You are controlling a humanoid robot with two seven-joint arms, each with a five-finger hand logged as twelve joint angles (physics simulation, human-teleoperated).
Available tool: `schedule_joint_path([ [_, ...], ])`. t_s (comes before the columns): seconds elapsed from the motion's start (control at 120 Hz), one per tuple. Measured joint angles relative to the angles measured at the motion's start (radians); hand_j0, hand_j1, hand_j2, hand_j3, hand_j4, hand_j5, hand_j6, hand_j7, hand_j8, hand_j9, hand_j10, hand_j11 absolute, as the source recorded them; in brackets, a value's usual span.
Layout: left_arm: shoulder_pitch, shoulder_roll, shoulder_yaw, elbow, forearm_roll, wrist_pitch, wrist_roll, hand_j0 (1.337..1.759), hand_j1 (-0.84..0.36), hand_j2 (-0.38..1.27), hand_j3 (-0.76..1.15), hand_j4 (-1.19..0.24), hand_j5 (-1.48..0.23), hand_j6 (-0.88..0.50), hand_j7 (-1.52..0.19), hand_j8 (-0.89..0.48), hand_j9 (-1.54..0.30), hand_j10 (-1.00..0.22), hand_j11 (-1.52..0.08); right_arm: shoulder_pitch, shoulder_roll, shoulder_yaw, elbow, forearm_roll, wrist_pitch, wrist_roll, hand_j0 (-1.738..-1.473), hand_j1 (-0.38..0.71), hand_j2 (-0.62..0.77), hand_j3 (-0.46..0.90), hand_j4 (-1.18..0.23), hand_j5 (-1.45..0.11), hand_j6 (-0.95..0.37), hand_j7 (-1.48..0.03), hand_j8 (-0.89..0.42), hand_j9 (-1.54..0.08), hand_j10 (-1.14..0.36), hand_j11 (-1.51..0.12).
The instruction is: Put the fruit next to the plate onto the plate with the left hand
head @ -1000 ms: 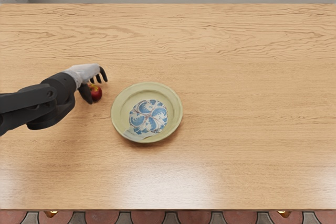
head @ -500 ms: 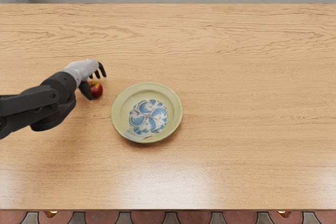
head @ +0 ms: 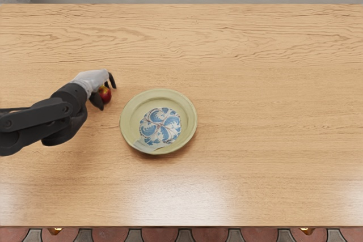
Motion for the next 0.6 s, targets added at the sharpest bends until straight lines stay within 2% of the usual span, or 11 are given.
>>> schedule_joint_path([
  [0.058, 0.000, 0.000, 0.000, 0.003, 0.001, -0.001, 0.000, 1.605, -0.27, 0.09, 0.41, -0.53, -0.68, -0.53, -0.69, -0.53, -0.69, -0.53, -0.69, 0.000, 0.000, 0.000, 0.000, 0.000, 0.000, 0.000, -1.658, -0.31, -0.01, 0.00, -0.04, -0.05, -0.04, -0.05, -0.04, -0.05, -0.04, -0.05],
  [0.217, -0.007, -0.003, 0.004, 0.018, 0.002, -0.007, 0.001, 1.630, -0.34, 0.22, 0.19, -0.66, -0.87, -0.42, -0.87, -0.42, -0.87, -0.66, -0.87, 0.000, 0.000, 0.000, 0.000, 0.000, 0.000, 0.000, -1.658, -0.31, -0.01, 0.00, -0.04, -0.05, -0.04, -0.05, -0.04, -0.05, -0.04, -0.05],
  [0.292, -0.013, -0.004, 0.005, 0.029, 0.000, -0.011, 0.001, 1.636, -0.37, 0.34, 0.13, -0.62, -0.96, -0.36, -0.96, -0.36, -0.96, -0.70, -0.96, 0.000, 0.000, 0.000, 0.000, 0.000, 0.000, 0.000, -1.658, -0.31, -0.01, 0.00, -0.04, -0.05, -0.04, -0.05, -0.04, -0.05, -0.04, -0.05],
  [0.383, -0.020, -0.005, 0.006, 0.036, -0.001, -0.013, 0.001, 1.641, -0.35, 0.28, 0.08, -0.62, -1.03, -0.34, -1.03, -0.34, -1.03, -0.75, -1.04, 0.000, 0.000, 0.000, 0.000, -0.001, 0.000, 0.000, -1.658, -0.31, -0.01, 0.00, -0.04, -0.05, -0.04, -0.05, -0.04, -0.05, -0.04, -0.05],
  [0.458, -0.034, -0.005, 0.006, 0.037, -0.007, -0.015, 0.000, 1.645, -0.36, 0.45, 0.06, -0.65, -1.08, -0.33, -1.07, -0.33, -1.07, -0.79, -1.07, 0.000, 0.000, 0.000, 0.000, -0.001, 0.000, 0.000, -1.658, -0.31, -0.01, 0.00, -0.04, -0.05, -0.04, -0.05, -0.04, -0.05, -0.04, -0.05],
  [0.483, -0.036, -0.004, 0.005, 0.036, -0.010, -0.017, 0.000, 1.646, -0.36, 0.44, 0.05, -0.65, -1.09, -0.33, -1.09, -0.34, -1.08, -0.79, -1.08, 0.000, 0.000, 0.000, 0.000, -0.001, 0.000, 0.000, -1.658, -0.31, -0.01, 0.00, -0.04, -0.05, -0.04, -0.05, -0.04, -0.05, -0.04, -0.05],
  [0.525, -0.055, -0.002, 0.005, 0.027, -0.022, -0.027, 0.000, 1.647, -0.37, 0.52, 0.04, -0.65, -1.12, -0.33, -1.10, -0.34, -1.10, -0.80, -1.10, 0.000, 0.000, 0.000, 0.000, -0.001, 0.000, 0.000, -1.658, -0.31, -0.01, 0.00, -0.04, -0.05, -0.04, -0.05, -0.04, -0.05, -0.04, -0.05],
  [0.6, -0.105, 0.004, 0.005, 0.007, -0.061, -0.063, 0.001, 1.648, -0.37, 0.50, 0.03, -0.66, -1.14, -0.31, -1.12, -0.34, -1.12, -0.81, -1.12, 0.000, 0.000, 0.000, 0.000, -0.001, 0.000, 0.000, -1.658, -0.31, -0.01, 0.00, -0.04, -0.05, -0.04, -0.05, -0.04, -0.05, -0.04, -0.05],
])
